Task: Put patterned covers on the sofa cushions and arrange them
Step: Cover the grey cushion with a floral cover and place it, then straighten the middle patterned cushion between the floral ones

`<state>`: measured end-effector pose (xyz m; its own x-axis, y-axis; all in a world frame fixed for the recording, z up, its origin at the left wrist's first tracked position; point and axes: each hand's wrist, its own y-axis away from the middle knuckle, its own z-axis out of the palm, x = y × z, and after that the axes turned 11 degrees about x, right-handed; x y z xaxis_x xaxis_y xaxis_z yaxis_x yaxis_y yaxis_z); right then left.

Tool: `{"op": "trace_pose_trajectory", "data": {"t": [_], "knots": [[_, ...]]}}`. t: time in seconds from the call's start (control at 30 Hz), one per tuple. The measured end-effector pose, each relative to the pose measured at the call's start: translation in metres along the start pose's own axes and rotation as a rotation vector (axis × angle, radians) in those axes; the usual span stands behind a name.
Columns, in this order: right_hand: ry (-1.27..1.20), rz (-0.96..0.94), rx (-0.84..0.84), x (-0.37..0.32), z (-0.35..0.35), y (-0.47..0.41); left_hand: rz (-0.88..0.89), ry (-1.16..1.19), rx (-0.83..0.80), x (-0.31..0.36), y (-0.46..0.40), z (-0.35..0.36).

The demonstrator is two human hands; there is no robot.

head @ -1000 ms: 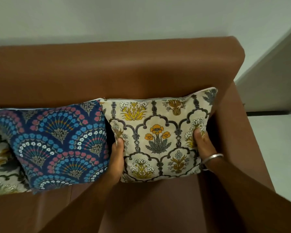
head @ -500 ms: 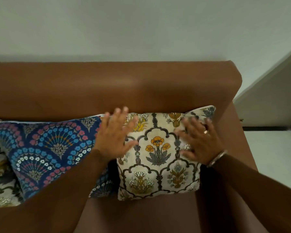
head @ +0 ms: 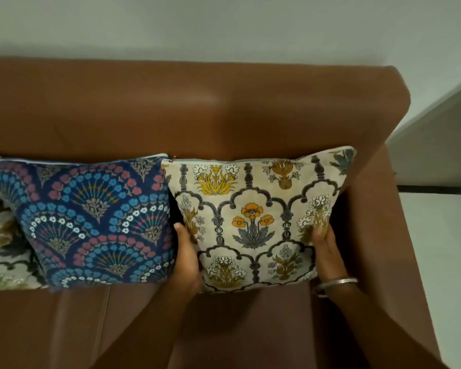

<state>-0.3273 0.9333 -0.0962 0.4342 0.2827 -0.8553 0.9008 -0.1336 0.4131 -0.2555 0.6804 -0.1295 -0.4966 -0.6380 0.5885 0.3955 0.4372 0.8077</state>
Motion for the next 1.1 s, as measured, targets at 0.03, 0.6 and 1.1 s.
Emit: {"op": "trace_pose_trajectory", "data": {"t": [0.03,0.6,1.1], "knots": [[-0.005,0.0,-0.014,-0.004,-0.002,0.0,-0.086,0.089,-0.098,-0.001,-0.002,-0.002],[0.567,-0.617,0.275,-0.092,-0.04,0.06,-0.153,-0.092,-0.106,-0.011,0.023,-0.002],[-0.085,0.145,-0.121,-0.058,0.304,0.129,0.334,-0.424,0.13,0.188,-0.053,-0.308]]}}
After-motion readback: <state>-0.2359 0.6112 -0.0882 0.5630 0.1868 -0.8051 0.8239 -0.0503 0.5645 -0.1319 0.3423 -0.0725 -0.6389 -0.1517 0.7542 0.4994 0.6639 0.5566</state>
